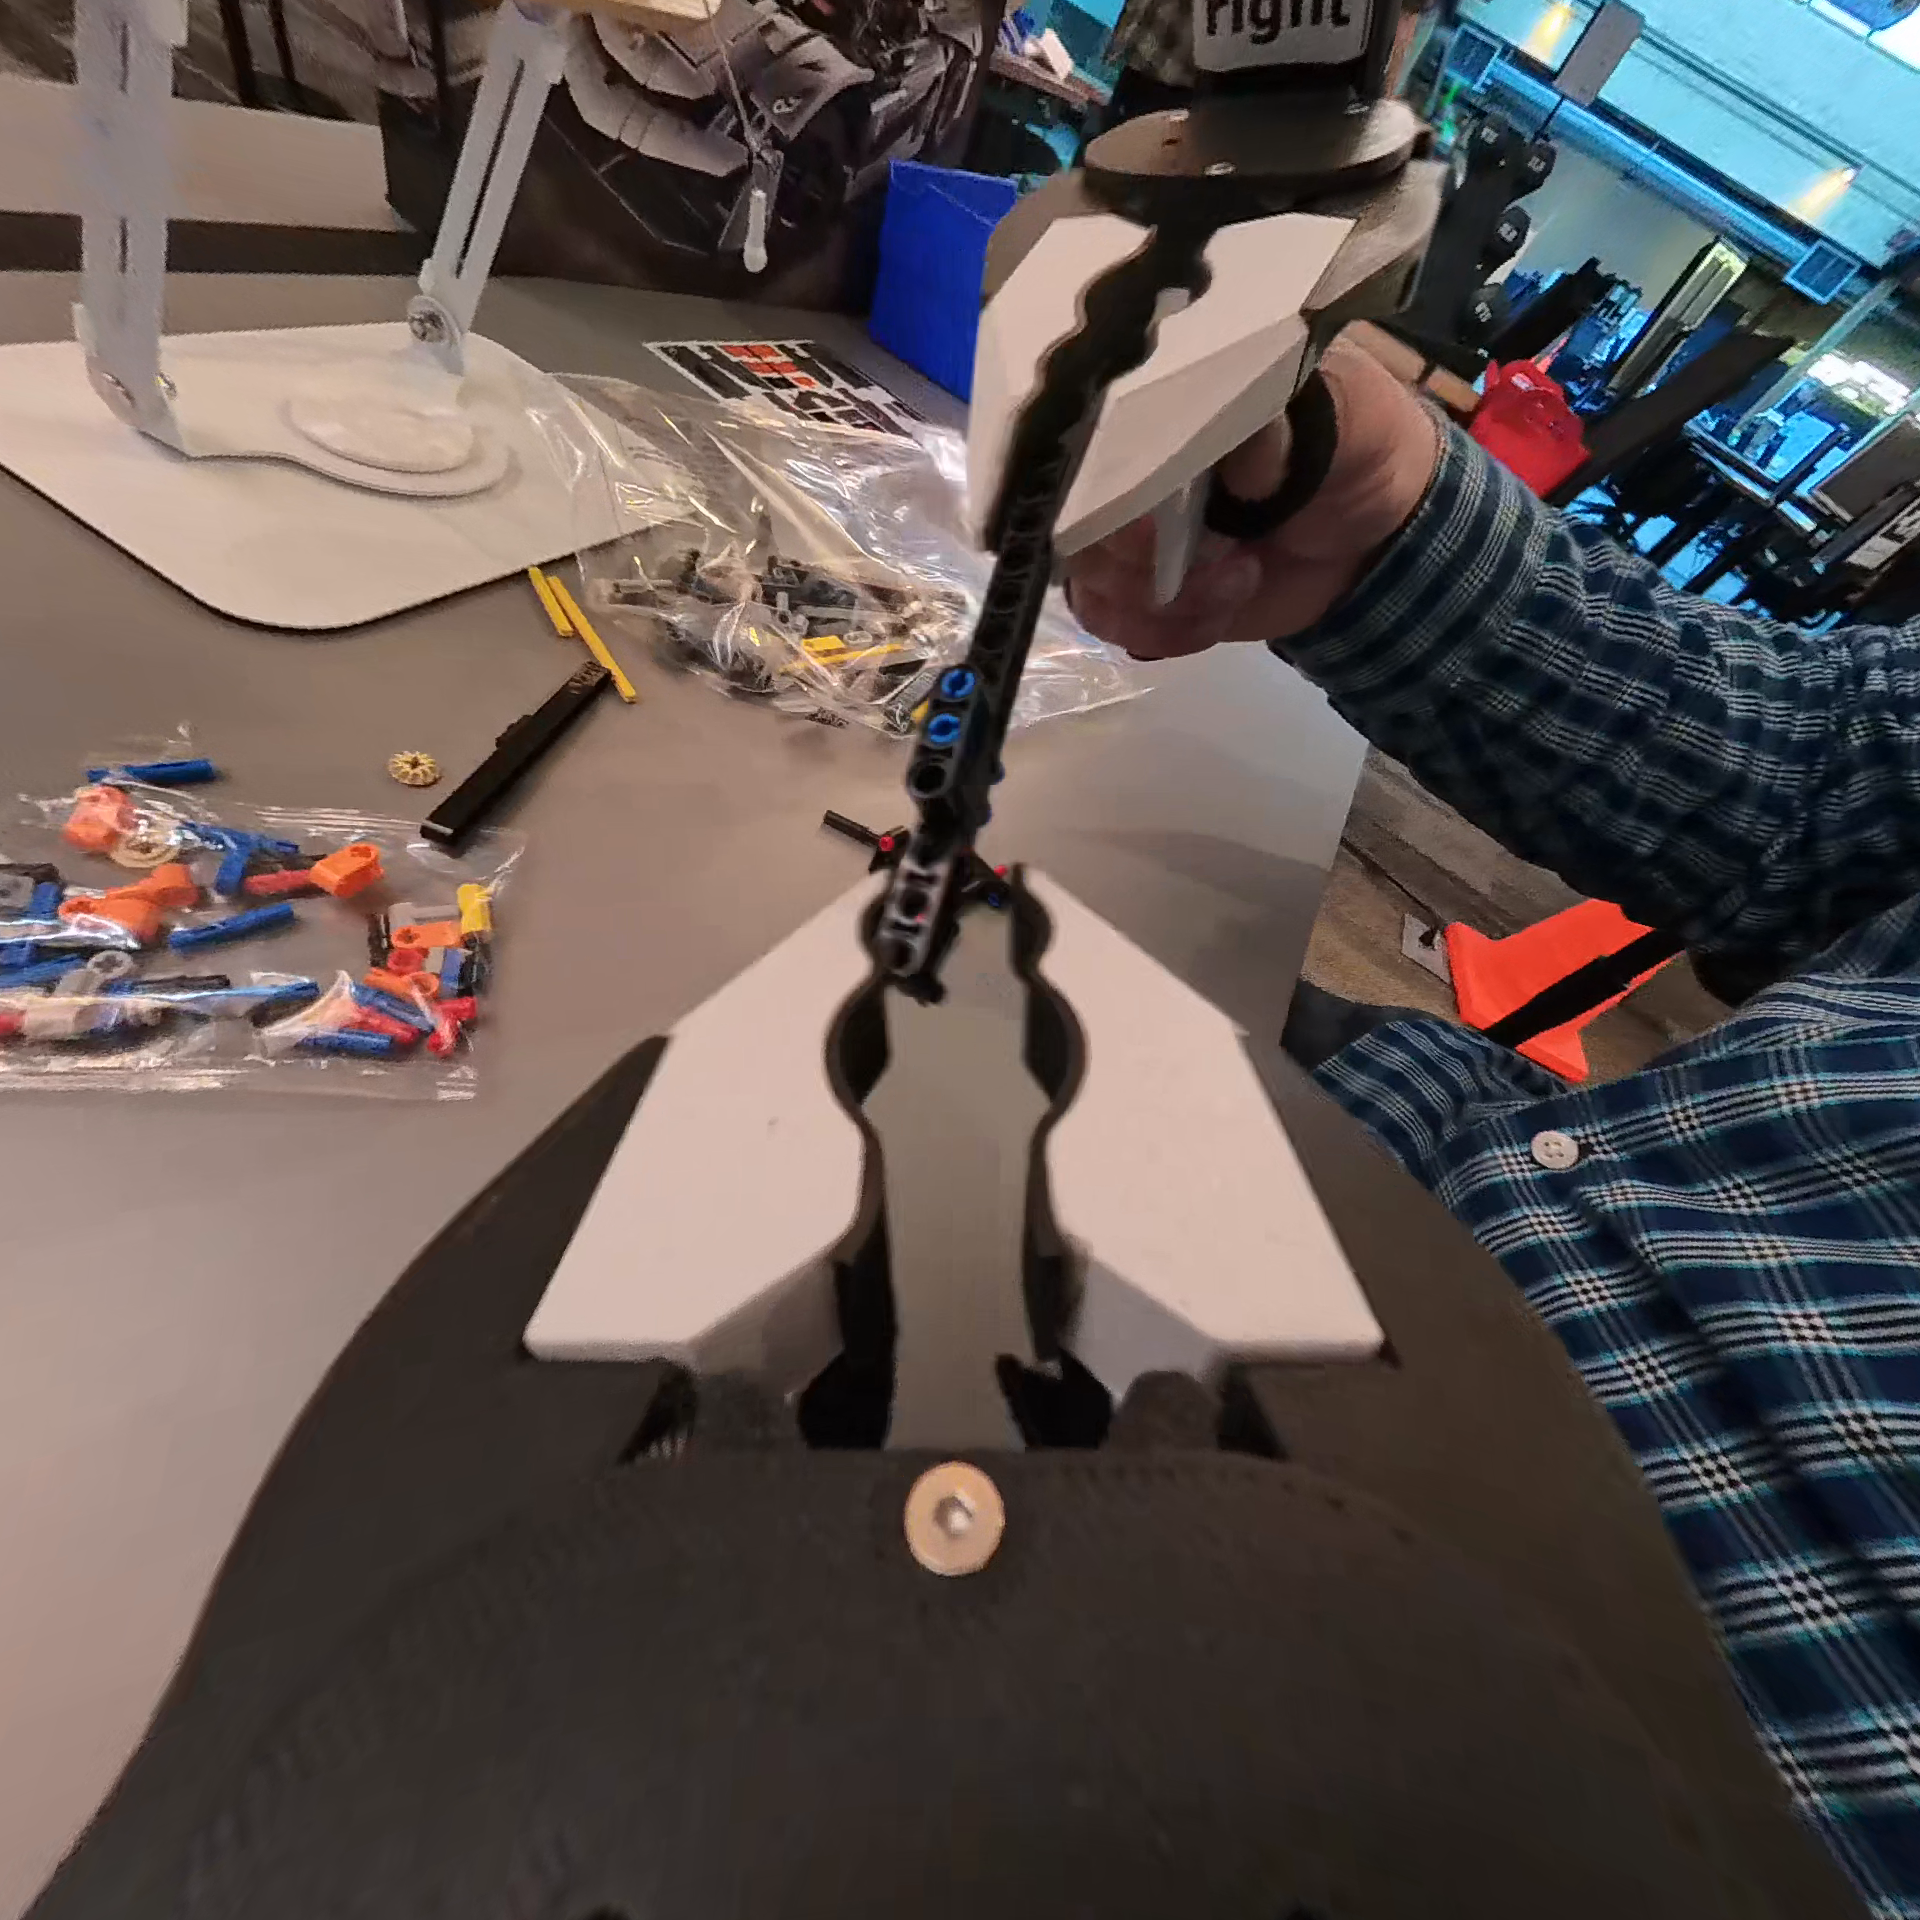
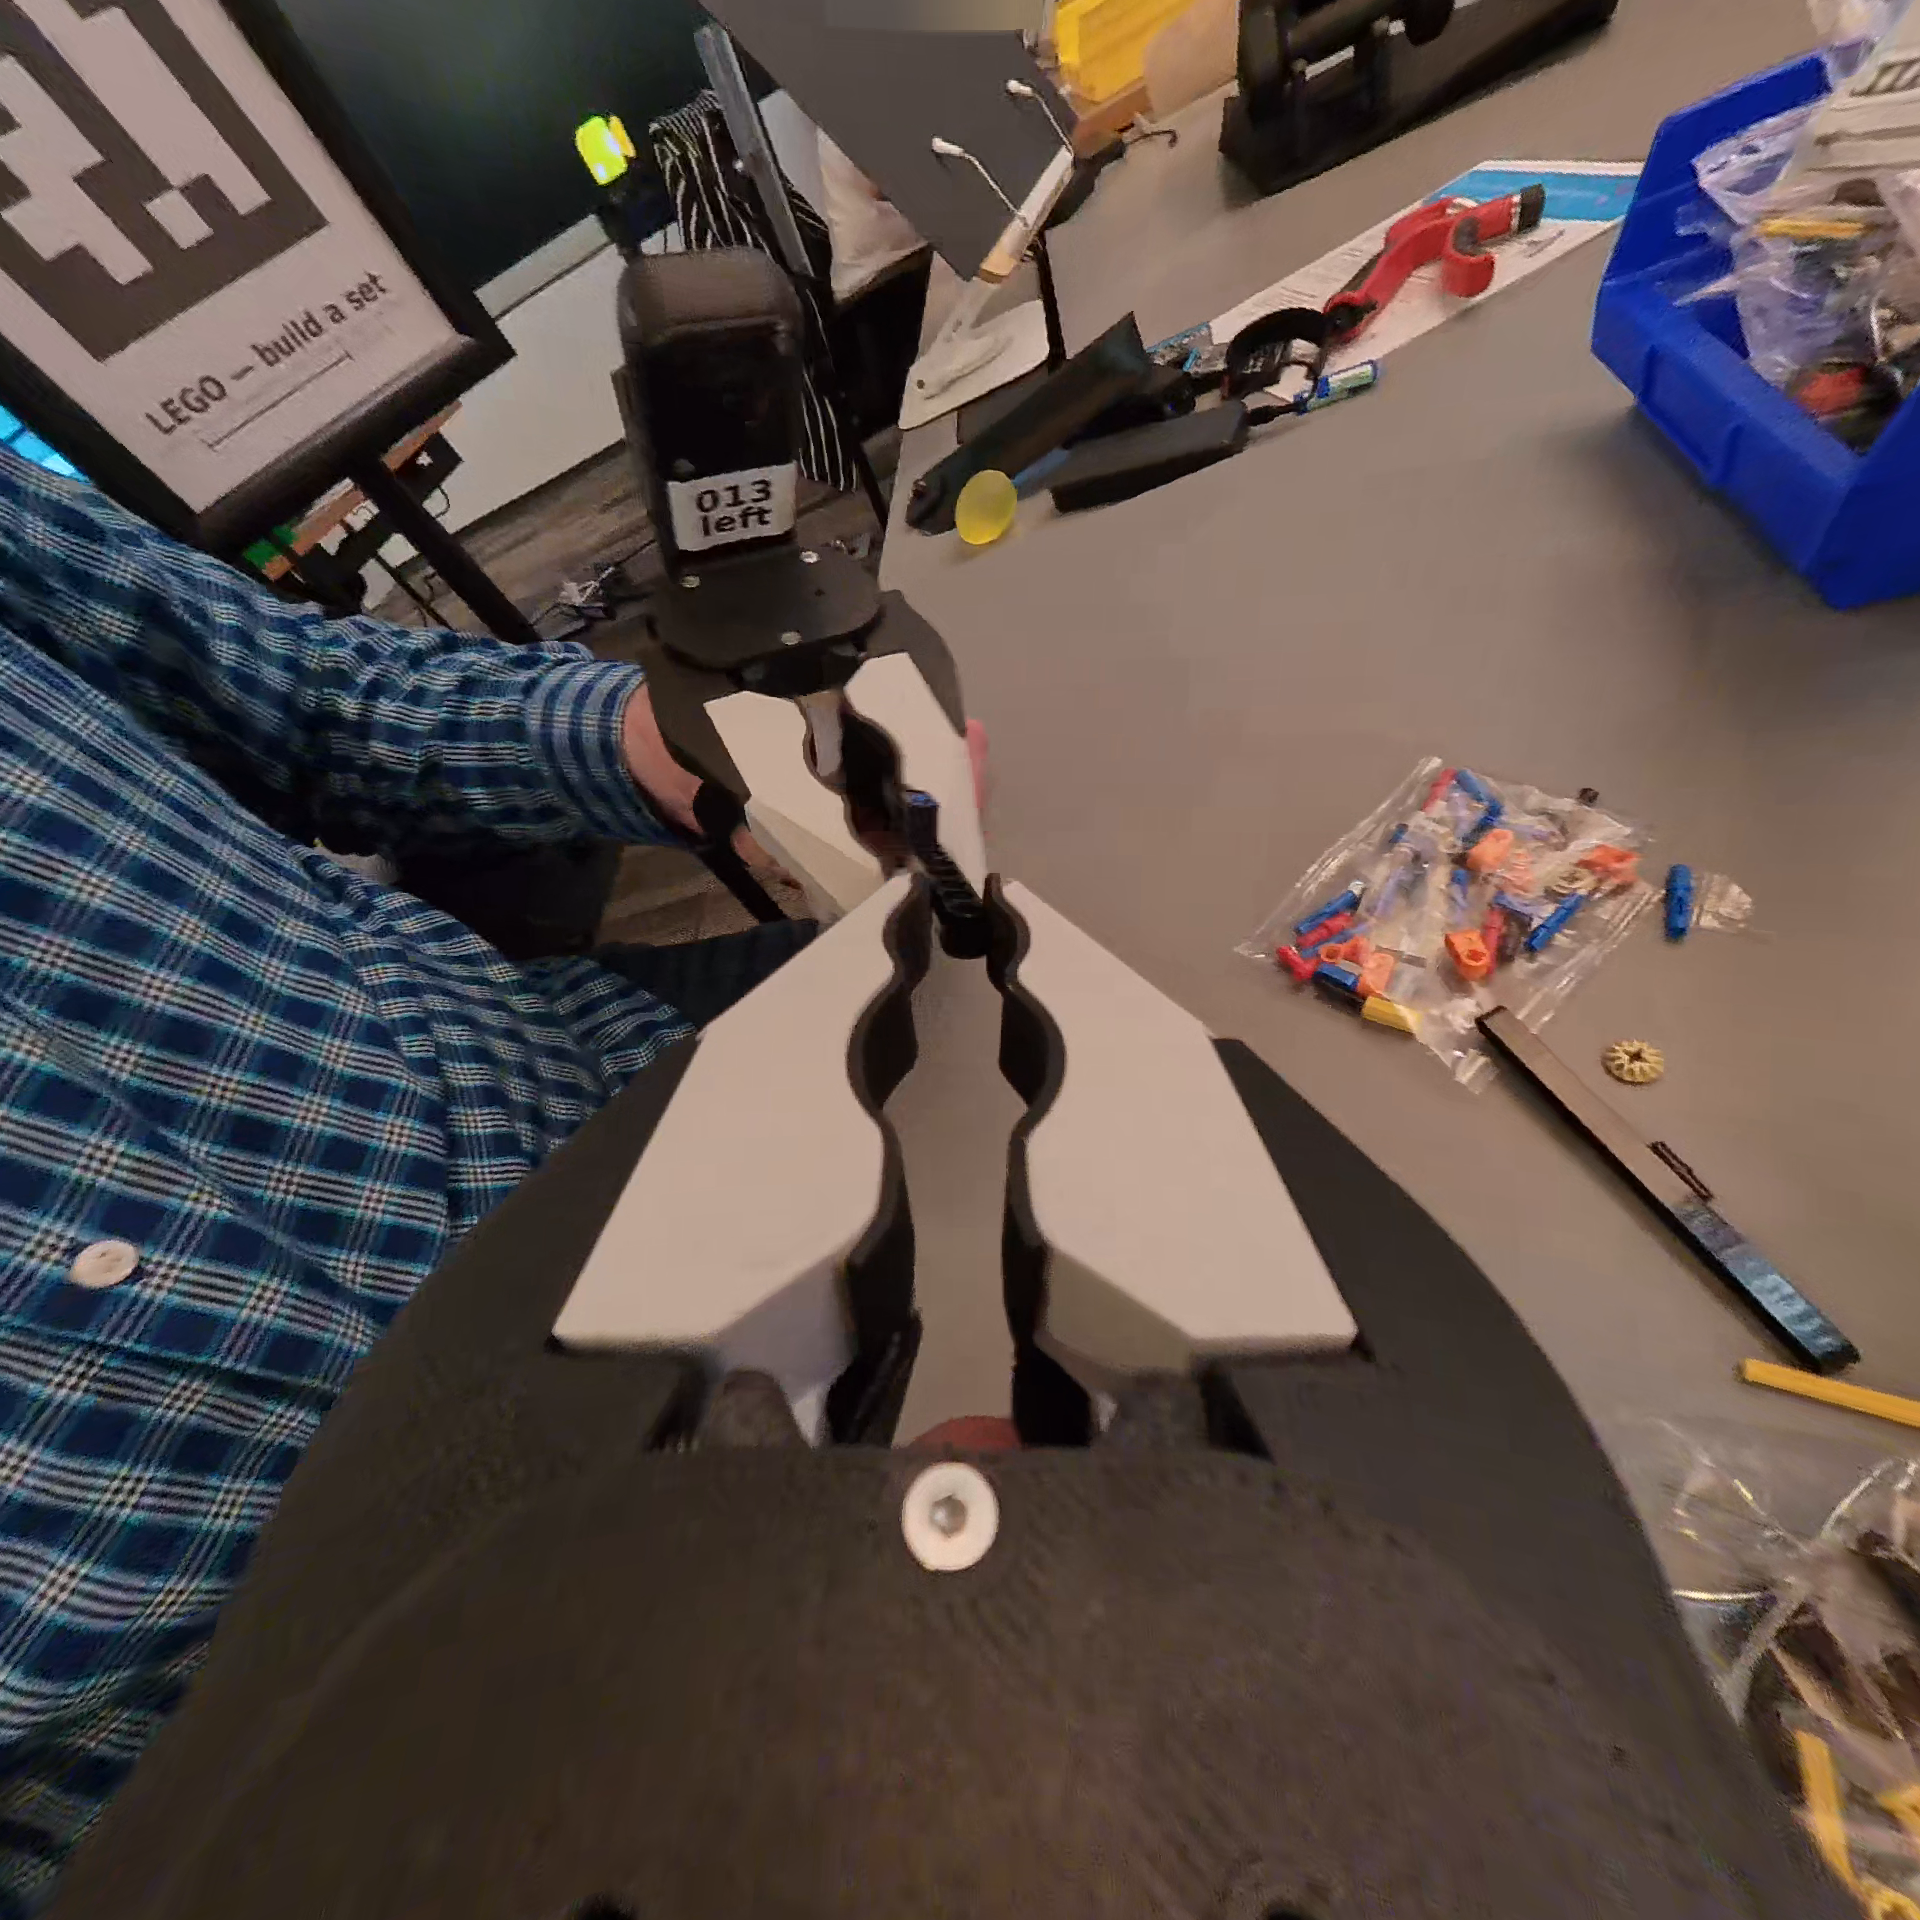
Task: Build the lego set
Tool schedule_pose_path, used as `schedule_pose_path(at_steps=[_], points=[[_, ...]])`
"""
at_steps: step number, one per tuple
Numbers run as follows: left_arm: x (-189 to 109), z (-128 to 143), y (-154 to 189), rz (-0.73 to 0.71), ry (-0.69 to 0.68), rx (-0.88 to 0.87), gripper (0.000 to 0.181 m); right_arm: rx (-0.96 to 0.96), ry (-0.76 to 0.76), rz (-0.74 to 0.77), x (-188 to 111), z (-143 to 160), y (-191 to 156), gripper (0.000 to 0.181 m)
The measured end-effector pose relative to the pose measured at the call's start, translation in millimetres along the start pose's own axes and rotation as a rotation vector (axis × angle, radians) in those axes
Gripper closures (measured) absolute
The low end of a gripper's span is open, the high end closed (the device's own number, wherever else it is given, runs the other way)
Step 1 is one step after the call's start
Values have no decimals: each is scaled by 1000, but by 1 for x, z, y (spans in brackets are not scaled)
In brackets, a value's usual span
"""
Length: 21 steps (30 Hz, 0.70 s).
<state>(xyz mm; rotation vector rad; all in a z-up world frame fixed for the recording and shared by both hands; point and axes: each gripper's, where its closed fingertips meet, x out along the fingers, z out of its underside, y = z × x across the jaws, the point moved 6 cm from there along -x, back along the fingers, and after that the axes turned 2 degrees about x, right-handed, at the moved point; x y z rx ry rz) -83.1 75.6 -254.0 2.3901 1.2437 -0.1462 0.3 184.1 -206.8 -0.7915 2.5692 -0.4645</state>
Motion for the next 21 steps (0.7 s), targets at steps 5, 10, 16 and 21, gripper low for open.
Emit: schedule_pose_path(at_steps=[5, 10, 16, 21], points=[[-4, -9, -2, -19, -94, 145, 118, -85, -93, 32, -4, -4, -7, 177], [11, -25, 10, -8, -173, 351, 147, -149, -194, 33, 0, -14, -18, 177], [28, -20, 15, 61, -261, 407, 174, -154, -306, 18, 3, -12, -25, 177], [31, -15, 14, 75, -262, 369, 181, -155, -312, 14, 5, -10, -25, 176]])
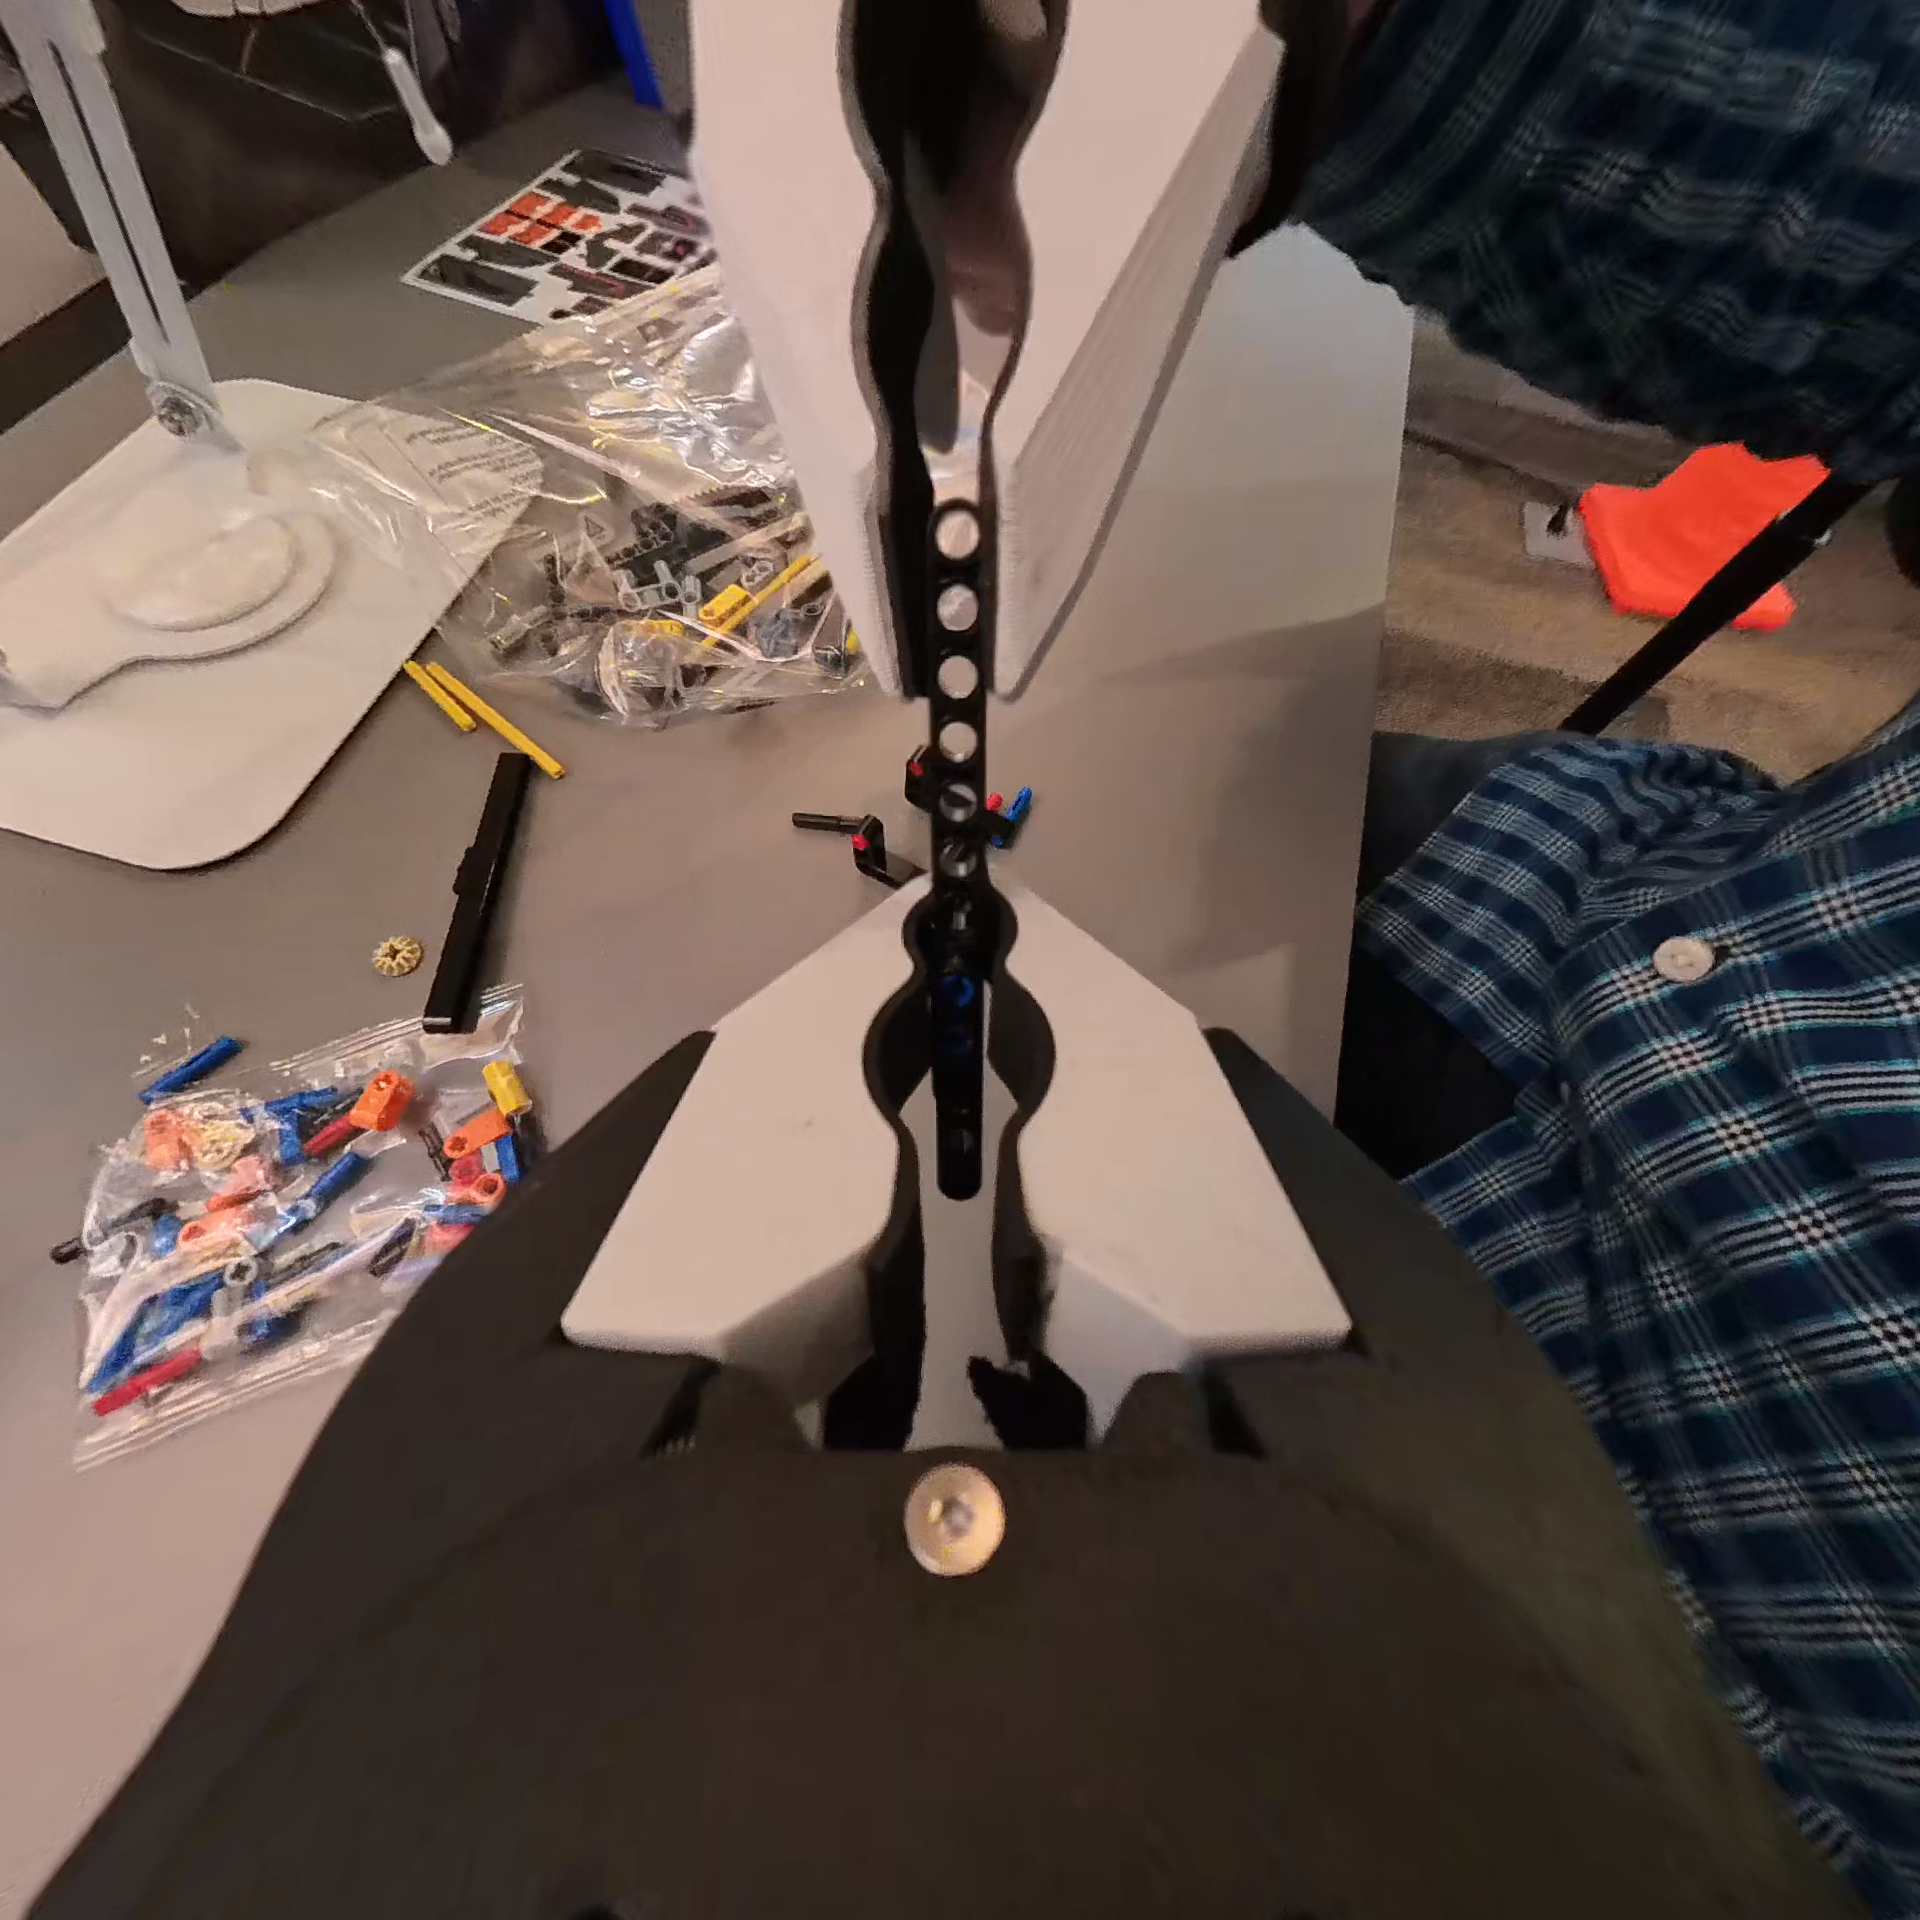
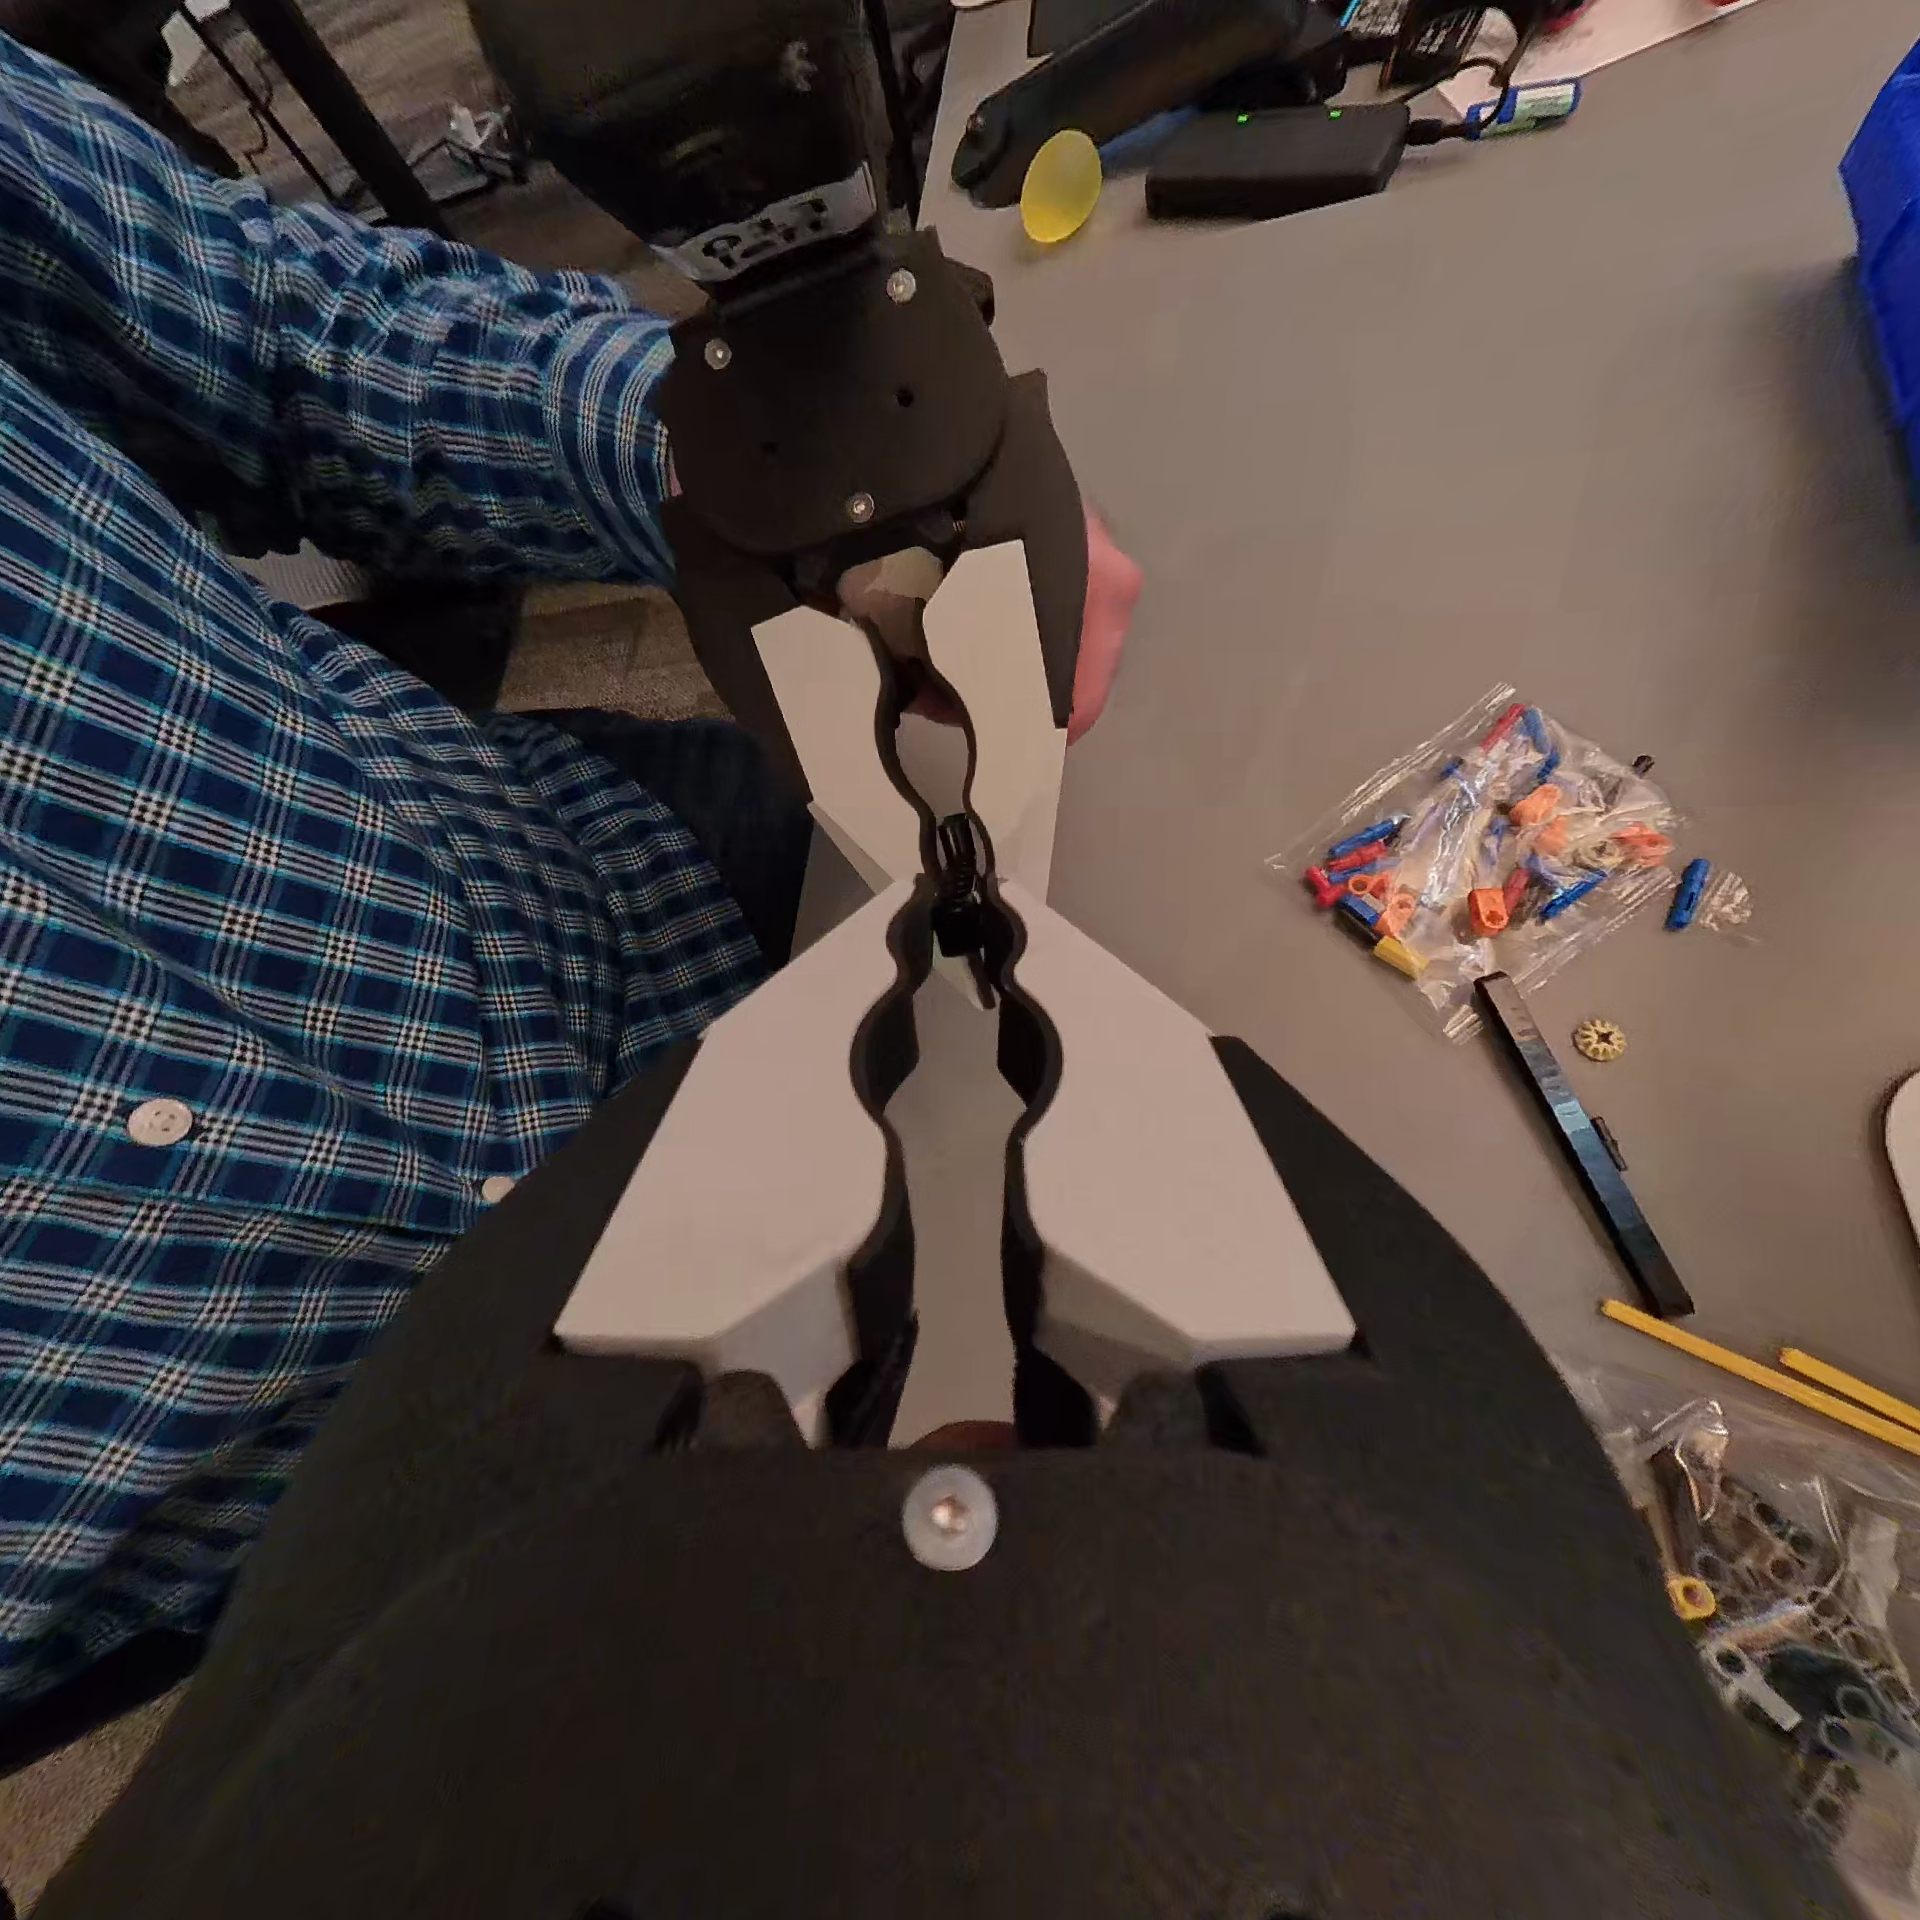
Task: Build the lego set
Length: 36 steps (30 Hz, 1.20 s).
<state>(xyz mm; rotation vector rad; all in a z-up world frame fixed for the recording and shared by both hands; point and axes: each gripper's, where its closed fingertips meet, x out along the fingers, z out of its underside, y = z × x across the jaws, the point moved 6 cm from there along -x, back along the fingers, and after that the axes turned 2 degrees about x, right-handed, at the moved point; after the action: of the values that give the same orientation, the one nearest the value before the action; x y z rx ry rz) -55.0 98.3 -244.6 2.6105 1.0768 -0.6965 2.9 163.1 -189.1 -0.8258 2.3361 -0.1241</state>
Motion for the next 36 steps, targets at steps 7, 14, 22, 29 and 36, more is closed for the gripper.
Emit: schedule_pose_path(at_steps=[7, 14, 22, 29, 36], points=[[-12, 4, -15, 104, 210, -310, 181, 33, 121, 148, -22, -4, 14, 148], [-16, 9, -23, 203, 332, -468, 181, 34, 62, 309, -39, 32, 13, 148], [-18, 13, -23, 361, 430, -645, 181, 5, -51, 432, -35, 82, 12, 146], [-5, 11, -8, 546, 406, -686, 181, -4, 178, 299, -24, 47, -1, 155], [7, -6, 24, 766, 386, -591, 181, 24, 335, -98, -5, 20, -5, 159]])
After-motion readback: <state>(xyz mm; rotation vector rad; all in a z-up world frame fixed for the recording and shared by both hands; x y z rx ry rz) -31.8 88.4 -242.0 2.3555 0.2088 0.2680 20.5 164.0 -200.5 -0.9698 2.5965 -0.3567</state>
